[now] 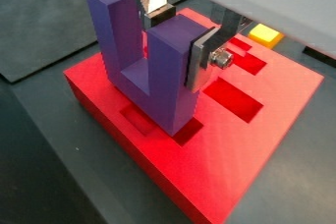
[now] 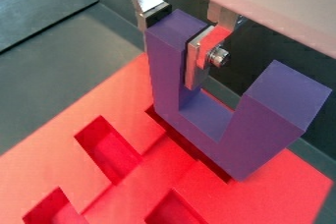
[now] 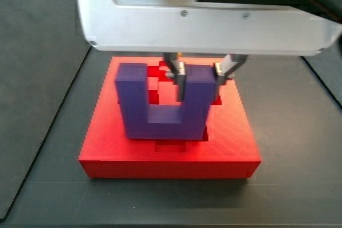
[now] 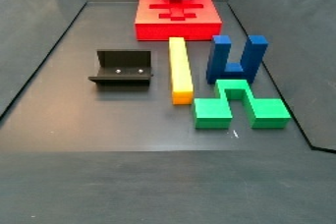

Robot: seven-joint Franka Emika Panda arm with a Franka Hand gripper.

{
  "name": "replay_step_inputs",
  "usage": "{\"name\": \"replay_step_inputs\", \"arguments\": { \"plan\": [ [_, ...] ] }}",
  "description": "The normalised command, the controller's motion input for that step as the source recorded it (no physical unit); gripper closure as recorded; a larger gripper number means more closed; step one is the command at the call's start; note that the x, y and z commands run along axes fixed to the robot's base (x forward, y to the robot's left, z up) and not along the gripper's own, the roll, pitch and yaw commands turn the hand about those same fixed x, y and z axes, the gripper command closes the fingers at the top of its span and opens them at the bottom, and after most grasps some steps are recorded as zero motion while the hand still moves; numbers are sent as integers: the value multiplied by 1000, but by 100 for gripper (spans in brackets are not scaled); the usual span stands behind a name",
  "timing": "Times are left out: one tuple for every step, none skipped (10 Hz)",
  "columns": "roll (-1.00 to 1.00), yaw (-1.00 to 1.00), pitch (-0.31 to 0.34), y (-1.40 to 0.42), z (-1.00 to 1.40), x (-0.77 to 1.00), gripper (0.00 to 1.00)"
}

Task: Pick up the purple object. Move up. Place the purple object on the fixture. Regrasp the purple object. Move to above the board. Insert the purple object.
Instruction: Insert the purple object.

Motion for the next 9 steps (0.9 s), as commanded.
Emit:
{"name": "replay_step_inputs", "arguments": {
  "plan": [
    [70, 31, 0, 0, -109, 383, 100],
    [86, 29, 0, 0, -151, 234, 100],
    [131, 3, 0, 0, -223, 0, 100],
    [129, 0, 0, 71, -194, -23, 100],
    [120, 0, 0, 123, -169, -111, 100],
    [59, -49, 0, 89, -154, -163, 100],
    [0, -69, -33, 83, -134, -217, 100],
    [0, 0, -59, 0, -126, 43, 100],
    [0, 0, -44, 0, -183, 237, 100]
  ]
}}
